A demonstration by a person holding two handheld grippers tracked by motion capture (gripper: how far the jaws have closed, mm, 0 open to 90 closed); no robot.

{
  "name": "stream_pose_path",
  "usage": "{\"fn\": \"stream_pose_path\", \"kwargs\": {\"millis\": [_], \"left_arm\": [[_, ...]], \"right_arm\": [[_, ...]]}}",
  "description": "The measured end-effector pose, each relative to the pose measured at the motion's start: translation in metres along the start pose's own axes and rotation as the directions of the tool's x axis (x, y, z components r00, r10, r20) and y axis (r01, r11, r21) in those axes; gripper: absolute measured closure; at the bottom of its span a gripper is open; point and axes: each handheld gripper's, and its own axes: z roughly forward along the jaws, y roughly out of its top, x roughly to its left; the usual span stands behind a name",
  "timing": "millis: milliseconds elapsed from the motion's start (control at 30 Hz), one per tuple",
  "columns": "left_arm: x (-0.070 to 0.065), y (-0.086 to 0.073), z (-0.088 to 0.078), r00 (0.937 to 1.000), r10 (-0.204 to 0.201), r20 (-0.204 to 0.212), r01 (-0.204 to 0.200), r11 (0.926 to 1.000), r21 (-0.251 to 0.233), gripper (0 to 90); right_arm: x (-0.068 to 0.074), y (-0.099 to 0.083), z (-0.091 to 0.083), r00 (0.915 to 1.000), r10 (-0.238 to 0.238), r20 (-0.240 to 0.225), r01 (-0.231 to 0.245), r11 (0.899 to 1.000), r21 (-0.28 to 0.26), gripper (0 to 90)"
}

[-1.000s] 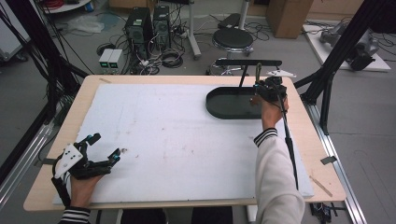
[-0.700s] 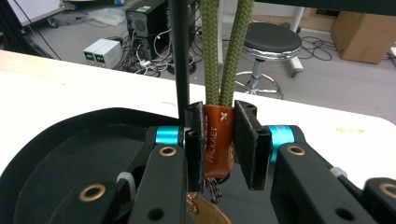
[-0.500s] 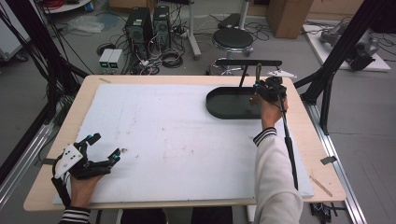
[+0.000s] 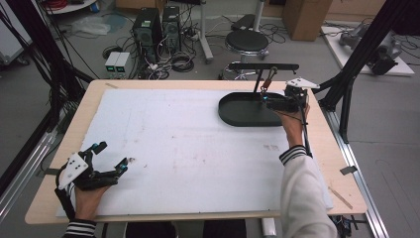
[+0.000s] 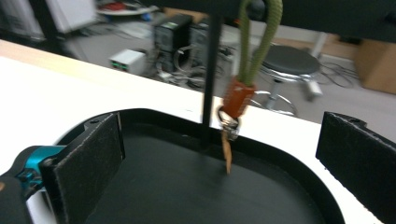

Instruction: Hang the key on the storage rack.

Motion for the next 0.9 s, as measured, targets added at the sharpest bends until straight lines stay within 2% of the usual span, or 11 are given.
{"fn": "stream_pose_path", "kwargs": {"millis": [133, 200, 333, 400, 433, 467, 533, 600, 800, 833, 900], "left_arm": [[0.0, 0.0, 0.0, 1.0, -0.001, -0.001, 0.001, 1.0, -0.002, 5.2], [-0.001, 0.0, 0.0, 1.0, 0.002, -0.004, -0.002, 1.0, -0.004, 5.2], [0.0, 0.0, 0.0, 1.0, -0.001, -0.005, 0.002, 1.0, 0.001, 5.2], [0.0, 0.0, 0.001, 1.0, 0.005, -0.004, -0.004, 0.9999, 0.011, 5.2], [-0.001, 0.0, 0.001, 1.0, 0.006, -0.004, -0.006, 0.9999, 0.011, 5.2], [-0.001, 0.0, 0.001, 1.0, 0.009, -0.005, -0.009, 0.9999, 0.01, 5.2], [-0.001, 0.0, 0.001, 1.0, 0.007, -0.005, -0.007, 0.9999, 0.01, 5.2], [-0.001, 0.0, 0.001, 1.0, 0.006, -0.003, -0.006, 0.9999, 0.01, 5.2], [-0.001, 0.0, 0.001, 1.0, 0.007, -0.003, -0.007, 0.9999, 0.009, 5.2], [-0.001, 0.0, 0.001, 1.0, 0.008, -0.003, -0.008, 0.9999, 0.009, 5.2], [-0.001, 0.0, 0.001, 0.9999, 0.012, -0.001, -0.012, 0.9999, 0.009, 5.2]], "right_arm": [[-0.003, -0.006, -0.037, 0.9965, -0.002, -0.083, -0.005, 0.996, -0.088, 0.2], [-0.003, -0.008, -0.044, 0.9949, -0.004, -0.1, -0.006, 0.995, -0.101, 0.2], [0.002, -0.023, -0.071, 0.9834, -0.032, -0.178, 0.0, 0.984, -0.177, 0.2], [0.006, -0.029, -0.081, 0.9774, -0.043, -0.207, 0.008, 0.986, -0.167, 0.2], [0.01, -0.035, -0.089, 0.974, -0.068, -0.216, 0.021, 0.977, -0.212, 0.2], [0.012, -0.039, -0.094, 0.9696, -0.076, -0.233, 0.022, 0.974, -0.224, 0.2], [0.017, -0.047, -0.102, 0.9655, -0.088, -0.245, 0.028, 0.97, -0.241, 0.2], [0.021, -0.057, -0.109, 0.965, -0.108, -0.239, 0.048, 0.968, -0.246, 0.2], [0.028, -0.09, -0.122, 0.9668, -0.075, -0.244, 0.001, 0.958, -0.287, 0.2], [0.03, -0.094, -0.122, 0.9679, -0.062, -0.244, -0.01, 0.959, -0.284, 0.2], [0.034, -0.103, -0.124, 0.9702, -0.045, -0.238, -0.03, 0.953, -0.302, 0.2]]}}
